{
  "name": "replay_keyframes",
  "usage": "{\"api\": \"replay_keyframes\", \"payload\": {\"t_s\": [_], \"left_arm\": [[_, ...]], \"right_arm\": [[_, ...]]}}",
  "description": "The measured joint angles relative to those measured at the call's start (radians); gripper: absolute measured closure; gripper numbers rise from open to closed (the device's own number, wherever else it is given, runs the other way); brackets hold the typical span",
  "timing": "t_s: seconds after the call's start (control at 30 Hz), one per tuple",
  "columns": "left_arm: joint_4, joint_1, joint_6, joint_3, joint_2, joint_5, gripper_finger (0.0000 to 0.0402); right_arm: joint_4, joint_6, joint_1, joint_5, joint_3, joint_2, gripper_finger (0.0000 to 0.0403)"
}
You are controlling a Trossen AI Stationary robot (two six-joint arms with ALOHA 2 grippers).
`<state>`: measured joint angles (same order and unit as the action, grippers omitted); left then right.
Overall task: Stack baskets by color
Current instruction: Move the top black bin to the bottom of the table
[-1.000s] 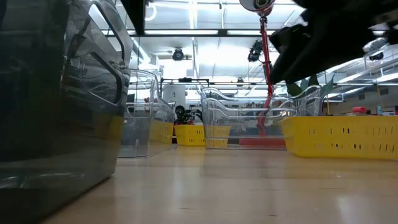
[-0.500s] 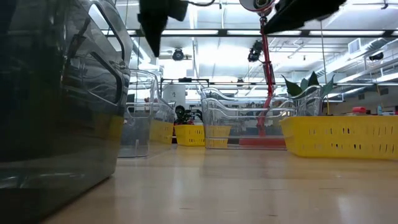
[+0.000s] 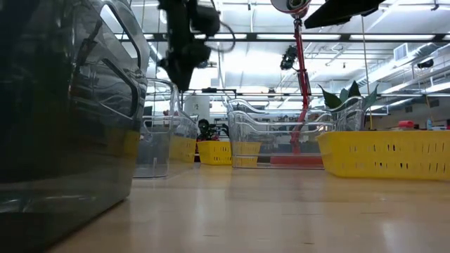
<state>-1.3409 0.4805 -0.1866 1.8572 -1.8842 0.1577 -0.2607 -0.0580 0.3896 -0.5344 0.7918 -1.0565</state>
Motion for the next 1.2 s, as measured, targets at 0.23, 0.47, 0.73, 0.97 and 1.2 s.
{"api": "replay_keyframes", "payload": {"t_s": [0.23,0.47,0.73,0.97,1.2], "left_arm": [[-0.012,0.012,0.016,0.0,-0.13,-0.025,0.0203],[0.031,0.04,0.015,0.0,-0.18,-0.026,0.0199],[0.038,0.085,-0.021,0.0,-0.208,-0.035,0.0197],[0.058,0.095,-0.095,0.0,-0.213,-0.076,0.0197],[0.042,0.087,-0.111,0.0,-0.212,-0.111,0.0215]], "right_arm": [[0.01,0.021,-0.007,0.001,0.0,0.004,0.0241],[0.013,0.032,-0.007,0.002,0.0,0.004,0.0241],[0.024,0.032,-0.006,0.004,-0.001,0.004,0.0241],[0.023,0.031,-0.006,0.004,-0.001,0.003,0.0241],[0.019,0.025,-0.006,0.022,-0.001,0.003,0.0241]]}}
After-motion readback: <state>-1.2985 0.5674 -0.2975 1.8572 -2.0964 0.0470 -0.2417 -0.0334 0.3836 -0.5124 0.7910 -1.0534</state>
